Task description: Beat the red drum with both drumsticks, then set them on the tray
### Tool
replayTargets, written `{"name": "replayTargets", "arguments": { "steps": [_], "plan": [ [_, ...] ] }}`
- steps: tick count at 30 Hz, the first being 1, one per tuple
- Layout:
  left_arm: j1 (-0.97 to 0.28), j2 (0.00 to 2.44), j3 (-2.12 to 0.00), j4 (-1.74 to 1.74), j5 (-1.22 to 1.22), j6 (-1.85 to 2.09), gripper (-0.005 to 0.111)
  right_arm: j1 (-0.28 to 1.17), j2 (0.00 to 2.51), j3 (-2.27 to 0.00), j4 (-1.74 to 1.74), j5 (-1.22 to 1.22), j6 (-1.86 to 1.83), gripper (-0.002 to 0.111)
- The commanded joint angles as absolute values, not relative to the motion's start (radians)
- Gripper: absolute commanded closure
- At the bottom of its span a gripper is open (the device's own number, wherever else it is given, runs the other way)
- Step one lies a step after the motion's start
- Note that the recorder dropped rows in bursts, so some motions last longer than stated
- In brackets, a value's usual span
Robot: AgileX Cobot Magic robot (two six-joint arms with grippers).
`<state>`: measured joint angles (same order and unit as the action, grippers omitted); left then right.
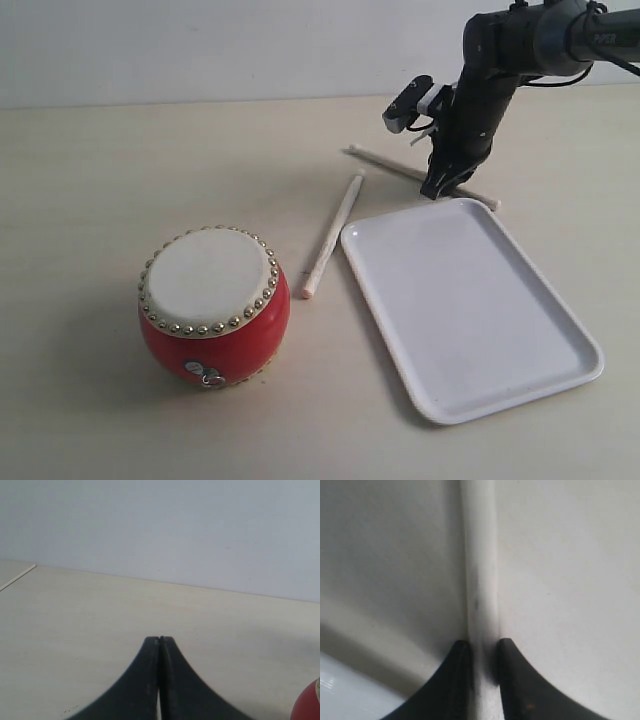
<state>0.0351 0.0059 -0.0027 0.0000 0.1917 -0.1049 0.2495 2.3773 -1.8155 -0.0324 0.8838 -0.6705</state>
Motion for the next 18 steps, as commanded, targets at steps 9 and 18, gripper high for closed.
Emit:
{"name": "replayTargets", "arguments": {
  "steps": [9, 18],
  "plan": [
    [0.028, 0.000, 0.000, 0.000, 0.190, -0.109, 0.107, 0.231, 2.268, -1.821, -0.176, 0.904, -0.323, 0.108],
    [0.028, 0.000, 0.000, 0.000, 0.190, -0.109, 0.107, 0.127, 1.921, -1.654, -0.166, 0.998, -0.127, 0.108]
  ]
}}
